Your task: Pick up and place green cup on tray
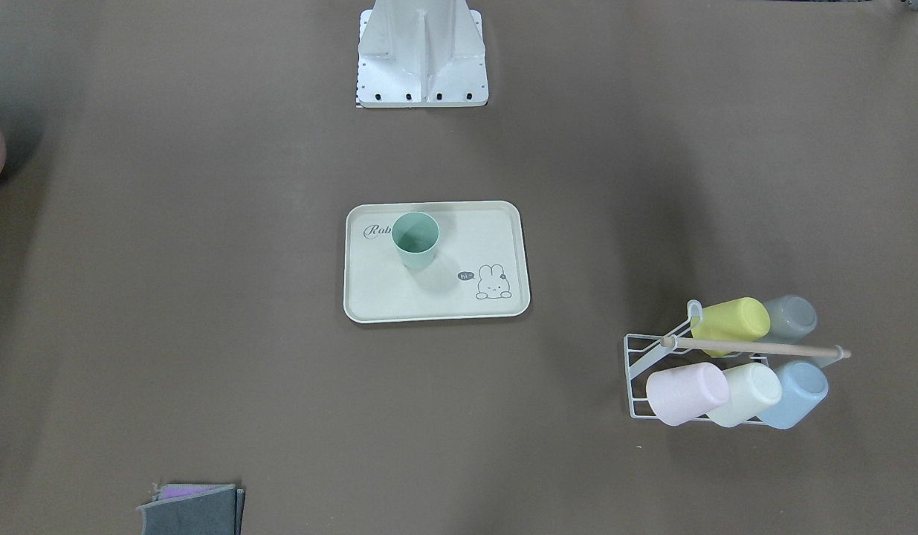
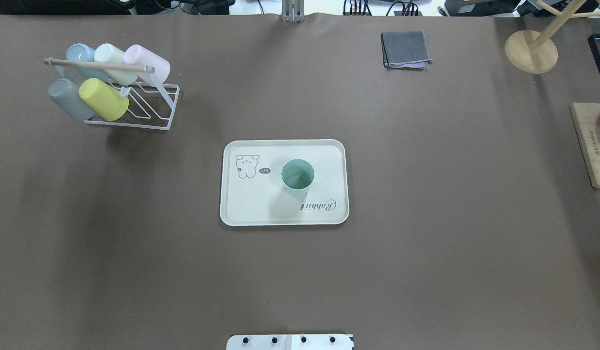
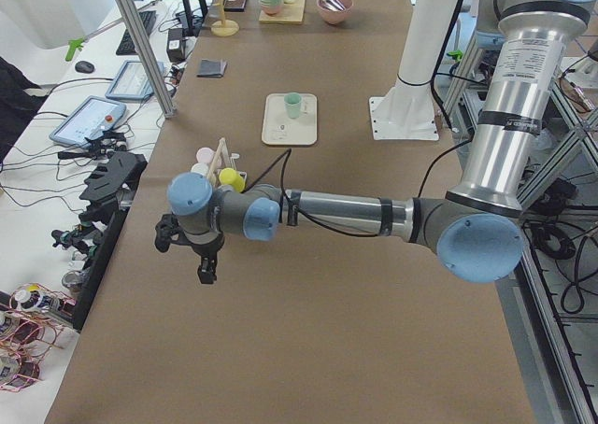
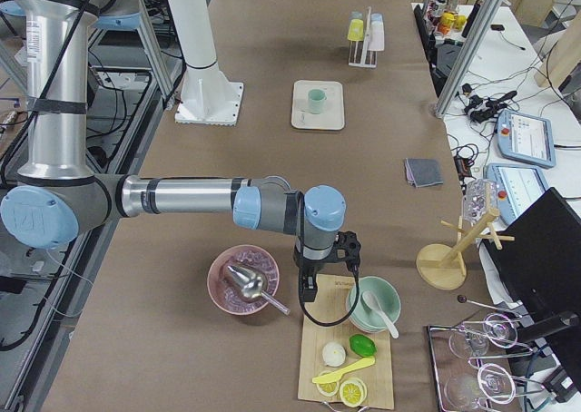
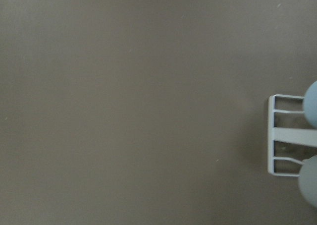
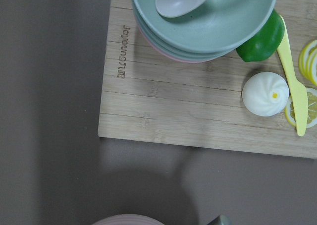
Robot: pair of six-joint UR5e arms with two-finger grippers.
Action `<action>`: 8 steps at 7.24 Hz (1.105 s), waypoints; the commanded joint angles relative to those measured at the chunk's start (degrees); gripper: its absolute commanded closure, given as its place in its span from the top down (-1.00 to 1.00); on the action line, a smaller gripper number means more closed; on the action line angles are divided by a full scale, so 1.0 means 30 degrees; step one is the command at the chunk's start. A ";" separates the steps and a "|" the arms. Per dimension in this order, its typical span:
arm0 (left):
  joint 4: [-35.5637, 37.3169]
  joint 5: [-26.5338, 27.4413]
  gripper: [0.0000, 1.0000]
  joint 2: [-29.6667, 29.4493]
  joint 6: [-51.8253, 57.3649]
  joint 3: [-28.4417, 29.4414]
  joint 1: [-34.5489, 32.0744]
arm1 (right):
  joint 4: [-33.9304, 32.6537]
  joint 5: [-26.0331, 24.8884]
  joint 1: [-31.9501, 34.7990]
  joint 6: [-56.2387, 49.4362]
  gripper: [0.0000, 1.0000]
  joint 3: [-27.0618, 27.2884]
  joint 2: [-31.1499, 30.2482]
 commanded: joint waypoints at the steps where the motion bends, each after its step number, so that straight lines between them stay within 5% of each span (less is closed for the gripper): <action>1: -0.0111 0.0045 0.98 0.2328 0.0555 -0.0724 -0.0417 | -0.0006 0.0007 0.0000 -0.0028 1.00 0.0000 -0.0030; 8: 0.0066 0.0134 0.98 0.2152 0.0321 -0.1252 -0.1208 | -0.0006 0.0007 0.0000 0.0001 1.00 0.0000 -0.0030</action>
